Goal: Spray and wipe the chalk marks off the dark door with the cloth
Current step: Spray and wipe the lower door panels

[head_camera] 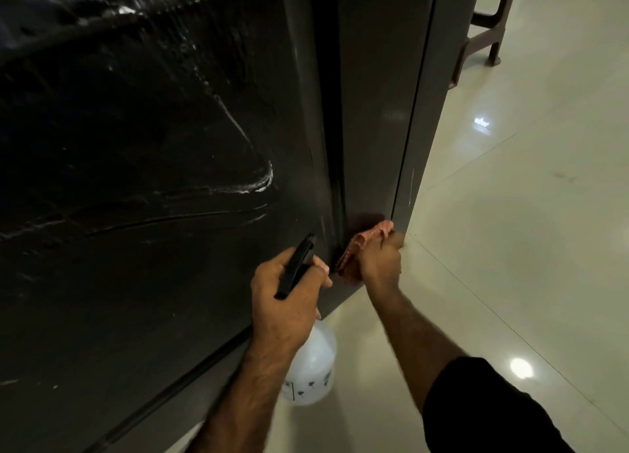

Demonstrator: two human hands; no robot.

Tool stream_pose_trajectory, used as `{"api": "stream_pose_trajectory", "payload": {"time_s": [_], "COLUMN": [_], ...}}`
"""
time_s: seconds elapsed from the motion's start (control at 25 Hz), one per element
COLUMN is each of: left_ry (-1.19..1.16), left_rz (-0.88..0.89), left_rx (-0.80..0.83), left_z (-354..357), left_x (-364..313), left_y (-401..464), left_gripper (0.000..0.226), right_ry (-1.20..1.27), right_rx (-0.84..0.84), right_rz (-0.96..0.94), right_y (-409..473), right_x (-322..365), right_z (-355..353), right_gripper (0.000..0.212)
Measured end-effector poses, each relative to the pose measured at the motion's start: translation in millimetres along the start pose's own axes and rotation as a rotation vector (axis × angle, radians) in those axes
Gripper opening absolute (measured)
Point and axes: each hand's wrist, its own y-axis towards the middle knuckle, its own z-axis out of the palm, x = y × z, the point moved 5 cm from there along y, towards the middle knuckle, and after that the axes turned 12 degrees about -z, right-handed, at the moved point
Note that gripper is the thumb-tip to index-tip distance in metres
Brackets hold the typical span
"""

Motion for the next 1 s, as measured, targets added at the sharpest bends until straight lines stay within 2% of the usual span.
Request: {"api": "stream_pose_trajectory", "payload": {"time_s": [0.04,0.16,0.24,0.32,0.44,0.48,0.52,0.6,0.72,0.8,0.84,0.88,0.92,1.0], "left_ry": [-0.009,-0.039,-0.053,-0.057,-0.027,-0.018,-0.015,-0.028,-0.052,-0.065,-0.07,-0.071,-0.067,-0.058], "left_rz": [-0.004,0.039,0.078,0.075,0.04,0.014,-0.012,-0.024,-0.013,-0.035,-0.041,-0.035,-0.027,-0.025], "left_rx": [0.001,0.02,0.024,0.011,-0.013,-0.026,-0.043,-0.06,-0.082,-0.106,-0.105,-0.099,-0.093,-0.086], "left_z": [0.7,8.2,10.1,8.1,5.4,4.5,3.2,-1.1,-3.6,-5.3,-5.5,-6.2,-6.5,-8.5], "left_x": [-0.2,-4.5,-1.5,9.3,20.4,22.4,23.6,21.2,21.1,30.1,35.2,39.1,41.7,43.6], "left_y": [1.3,3.7,4.9,6.8,7.6,7.8,8.5,9.2,8.3,8.5,7.7,6.3,4.3,0.4], "left_gripper": [0.019,0.01,0.01,0.01,0.009,0.01,0.014,0.019,0.008,0.011,0.011,0.012,0.012,0.01], "right_ry": [0.069,0.274,0.241,0.096,-0.139,-0.224,-0.287,-0.217,0.093,0.15,0.129,0.087,0.035,-0.049], "right_rx": [-0.079,-0.376,-0.502,-0.419,-0.035,0.085,0.136,0.089,-0.254,-0.393,-0.39,-0.317,-0.16,0.127], "right_rz": [-0.164,-0.867,-1.08,-1.069,-0.894,-0.804,-0.735,-0.741,-0.945,-0.99,-0.963,-0.939,-0.841,-0.544], "right_y": [-0.8,-5.7,6.1,12.9,-0.9,-5.3,-7.5,-11.3,-4.2,-1.5,-5.0,-10.6,-18.2,-31.4], "right_x": [35.8,168.6,198.6,150.2,19.5,-11.3,-24.6,11.0,139.4,177.7,165.4,135.8,95.0,5.0], "right_z": [-8.3,-40.8,-40.4,-22.8,7.8,12.1,11.0,-0.3,-33.9,-38.9,-32.9,-21.7,-8.1,9.1], "right_gripper": [0.041,0.05,0.052,0.059,0.055,0.058,0.064,0.078,0.069,0.071,0.075,0.08,0.082,0.073]}}
